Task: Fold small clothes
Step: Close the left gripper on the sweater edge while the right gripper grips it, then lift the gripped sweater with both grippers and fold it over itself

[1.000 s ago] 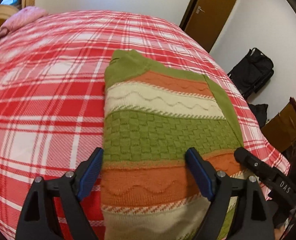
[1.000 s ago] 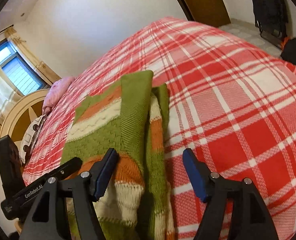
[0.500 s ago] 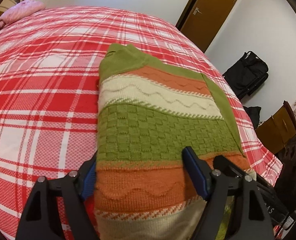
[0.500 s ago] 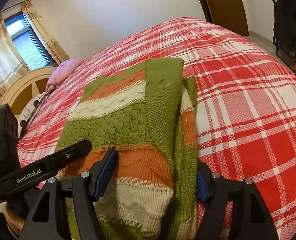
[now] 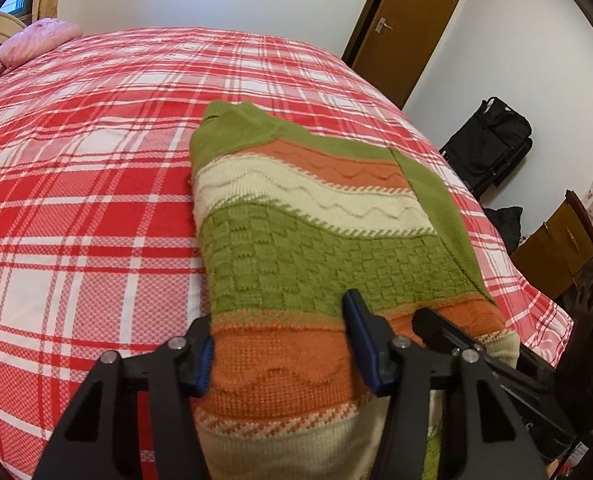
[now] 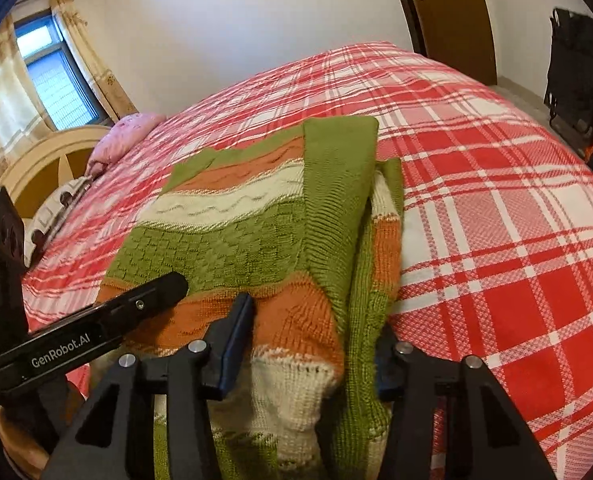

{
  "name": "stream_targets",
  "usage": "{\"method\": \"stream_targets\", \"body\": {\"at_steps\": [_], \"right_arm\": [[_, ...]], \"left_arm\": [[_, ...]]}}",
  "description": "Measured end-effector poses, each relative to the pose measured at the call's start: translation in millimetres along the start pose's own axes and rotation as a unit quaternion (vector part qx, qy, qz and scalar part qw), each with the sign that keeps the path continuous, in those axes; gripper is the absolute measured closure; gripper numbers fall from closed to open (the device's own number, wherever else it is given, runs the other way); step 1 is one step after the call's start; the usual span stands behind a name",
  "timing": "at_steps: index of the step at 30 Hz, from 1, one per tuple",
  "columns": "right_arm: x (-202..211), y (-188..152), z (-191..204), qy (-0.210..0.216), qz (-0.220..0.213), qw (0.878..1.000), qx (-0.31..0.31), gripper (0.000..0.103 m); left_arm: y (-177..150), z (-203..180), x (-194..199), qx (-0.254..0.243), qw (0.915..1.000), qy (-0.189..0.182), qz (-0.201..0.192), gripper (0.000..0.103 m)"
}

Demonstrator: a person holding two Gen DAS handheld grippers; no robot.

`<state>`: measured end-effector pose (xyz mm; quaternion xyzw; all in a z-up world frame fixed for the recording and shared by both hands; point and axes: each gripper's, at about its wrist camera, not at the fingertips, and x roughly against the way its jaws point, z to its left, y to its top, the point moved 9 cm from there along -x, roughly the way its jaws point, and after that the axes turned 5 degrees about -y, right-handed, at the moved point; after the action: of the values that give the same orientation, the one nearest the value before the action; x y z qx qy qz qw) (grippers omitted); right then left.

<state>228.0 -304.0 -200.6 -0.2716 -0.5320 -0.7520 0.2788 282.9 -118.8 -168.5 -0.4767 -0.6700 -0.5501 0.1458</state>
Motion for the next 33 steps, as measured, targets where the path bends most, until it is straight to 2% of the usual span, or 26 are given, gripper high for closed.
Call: {"method": "stream_targets", "body": {"at_steps": [4, 6, 10, 15, 18, 25, 33], "right_arm": [[-3, 2, -6, 0.028, 0.011, 0.999, -0.03, 0.048], [-6, 4, -9, 0.042, 0.009, 0.998, -0.052, 0.044], [-7, 4, -7, 0.034, 0.008, 0.998, -0.053, 0.044], [3, 1, 2, 0.009, -0.003, 1.0, -0.024, 0.066], [13, 1, 8, -0.005, -0.016, 1.0, -0.011, 0.071], [45, -11, 28, -0.006, -0.038, 0.999, -0.002, 0.074], [84, -36, 52, -0.039, -0.07, 0.996, 0.034, 0.074]], "left_arm": [[0, 0, 0, 0.007, 1.0, -0.001, 0.001, 0.049], [0, 2, -1, 0.019, 0.9998, -0.006, 0.004, 0.046], [1, 5, -4, 0.034, 0.9993, -0.012, 0.006, 0.045], [2, -3, 6, 0.007, 0.9999, 0.003, -0.011, 0.063], [4, -5, 11, 0.0, 0.9998, 0.008, -0.016, 0.067], [-1, -6, 30, -0.013, 0.9997, 0.015, -0.014, 0.07], [-23, -16, 52, -0.056, 0.9975, 0.039, -0.016, 0.071]]}}
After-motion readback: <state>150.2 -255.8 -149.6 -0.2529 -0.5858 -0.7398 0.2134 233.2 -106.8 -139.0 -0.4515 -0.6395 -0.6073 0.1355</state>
